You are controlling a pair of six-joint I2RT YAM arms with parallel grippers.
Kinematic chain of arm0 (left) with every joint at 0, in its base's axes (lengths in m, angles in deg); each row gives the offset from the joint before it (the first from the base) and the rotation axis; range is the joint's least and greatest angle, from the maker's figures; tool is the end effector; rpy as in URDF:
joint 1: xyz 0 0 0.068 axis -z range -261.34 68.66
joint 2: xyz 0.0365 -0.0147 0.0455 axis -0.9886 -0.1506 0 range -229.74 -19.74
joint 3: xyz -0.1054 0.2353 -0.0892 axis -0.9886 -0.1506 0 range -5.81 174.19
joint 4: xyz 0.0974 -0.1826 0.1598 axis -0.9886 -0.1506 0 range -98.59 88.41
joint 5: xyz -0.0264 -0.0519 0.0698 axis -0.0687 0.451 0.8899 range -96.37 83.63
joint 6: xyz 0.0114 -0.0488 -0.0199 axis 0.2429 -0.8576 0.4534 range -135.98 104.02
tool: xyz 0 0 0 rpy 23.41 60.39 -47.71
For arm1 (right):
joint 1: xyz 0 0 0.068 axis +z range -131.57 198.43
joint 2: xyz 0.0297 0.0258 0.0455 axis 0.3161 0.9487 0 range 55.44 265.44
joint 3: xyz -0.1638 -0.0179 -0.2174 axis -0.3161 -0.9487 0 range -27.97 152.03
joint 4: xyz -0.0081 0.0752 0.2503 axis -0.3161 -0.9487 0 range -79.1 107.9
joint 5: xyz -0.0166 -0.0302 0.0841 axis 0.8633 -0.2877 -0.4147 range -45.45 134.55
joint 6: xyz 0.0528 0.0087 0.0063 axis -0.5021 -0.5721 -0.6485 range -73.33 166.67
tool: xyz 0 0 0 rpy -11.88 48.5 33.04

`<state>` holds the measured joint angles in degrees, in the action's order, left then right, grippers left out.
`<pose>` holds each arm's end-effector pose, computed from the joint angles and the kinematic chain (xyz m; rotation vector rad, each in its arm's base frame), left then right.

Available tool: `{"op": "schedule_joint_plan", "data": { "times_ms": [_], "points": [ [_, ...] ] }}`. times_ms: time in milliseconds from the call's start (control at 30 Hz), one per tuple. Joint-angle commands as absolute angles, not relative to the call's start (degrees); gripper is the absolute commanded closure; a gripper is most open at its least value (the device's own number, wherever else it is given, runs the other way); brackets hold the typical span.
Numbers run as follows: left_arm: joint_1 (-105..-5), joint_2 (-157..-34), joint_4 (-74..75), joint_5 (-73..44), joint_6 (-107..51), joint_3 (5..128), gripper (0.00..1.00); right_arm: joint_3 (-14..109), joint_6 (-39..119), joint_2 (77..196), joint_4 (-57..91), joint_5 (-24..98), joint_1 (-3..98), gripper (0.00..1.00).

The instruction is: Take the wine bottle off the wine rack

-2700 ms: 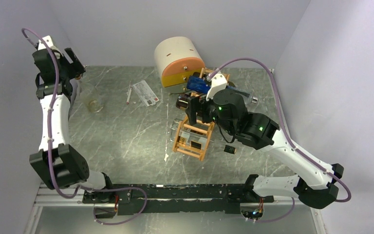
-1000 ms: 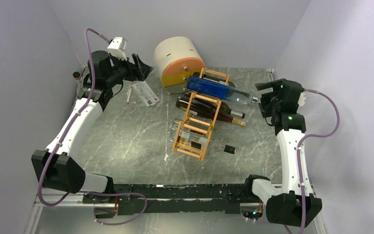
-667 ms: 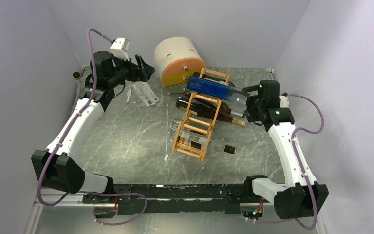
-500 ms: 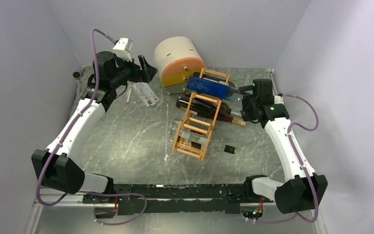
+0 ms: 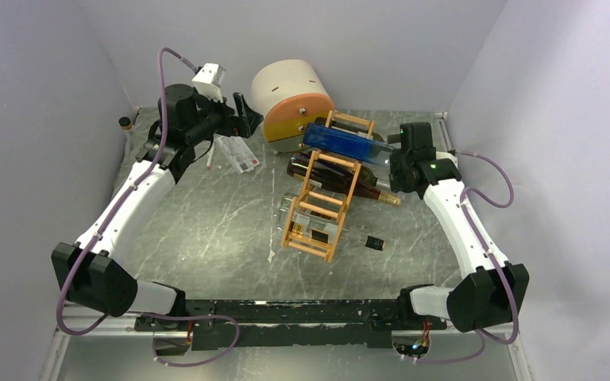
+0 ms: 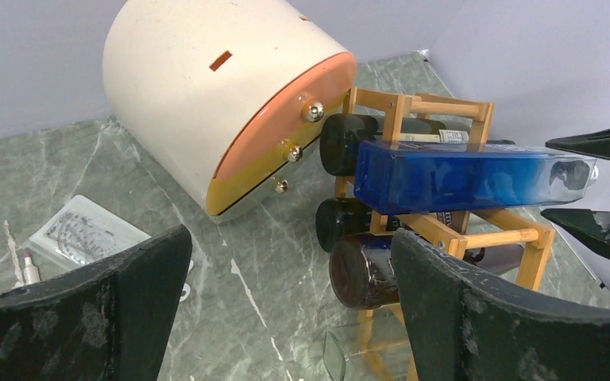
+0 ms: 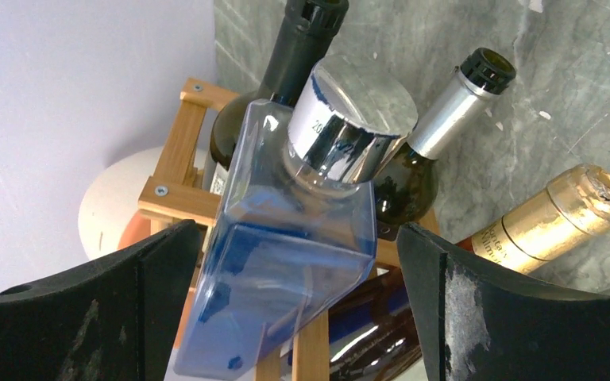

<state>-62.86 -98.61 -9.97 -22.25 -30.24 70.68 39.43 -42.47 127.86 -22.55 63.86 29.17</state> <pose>0.3029 -0.1115 0.4021 0.2718 1.7774 -0.6557 0.2626 0.0378 0.3268 1.6140 1.7199 0.4797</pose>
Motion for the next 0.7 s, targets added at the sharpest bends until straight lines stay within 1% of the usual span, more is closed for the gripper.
{"op": "schedule_joint_plan", "data": {
  "times_ms": [0,300,467,667],
  "points": [
    [-62.63,-98.53,-9.87,-21.75,-29.61,73.01,0.01,41.29,-46.05,129.7,-22.68,67.29,29.49,0.0],
    [-62.66,-98.88,-9.74,-21.6,-29.61,72.82,0.01,40.49,-52.28,131.89,-20.75,65.59,29.63,0.01],
    [-62.62,-99.32,-9.94,-21.88,-29.75,72.99,0.01,41.4,-55.9,131.56,-21.02,66.08,29.93,0.08],
    [-62.64,-99.25,-10.21,-21.58,-29.54,73.2,0.01,39.16,-58.94,131.27,-18.75,64.98,30.31,0.18]
  ]
}}
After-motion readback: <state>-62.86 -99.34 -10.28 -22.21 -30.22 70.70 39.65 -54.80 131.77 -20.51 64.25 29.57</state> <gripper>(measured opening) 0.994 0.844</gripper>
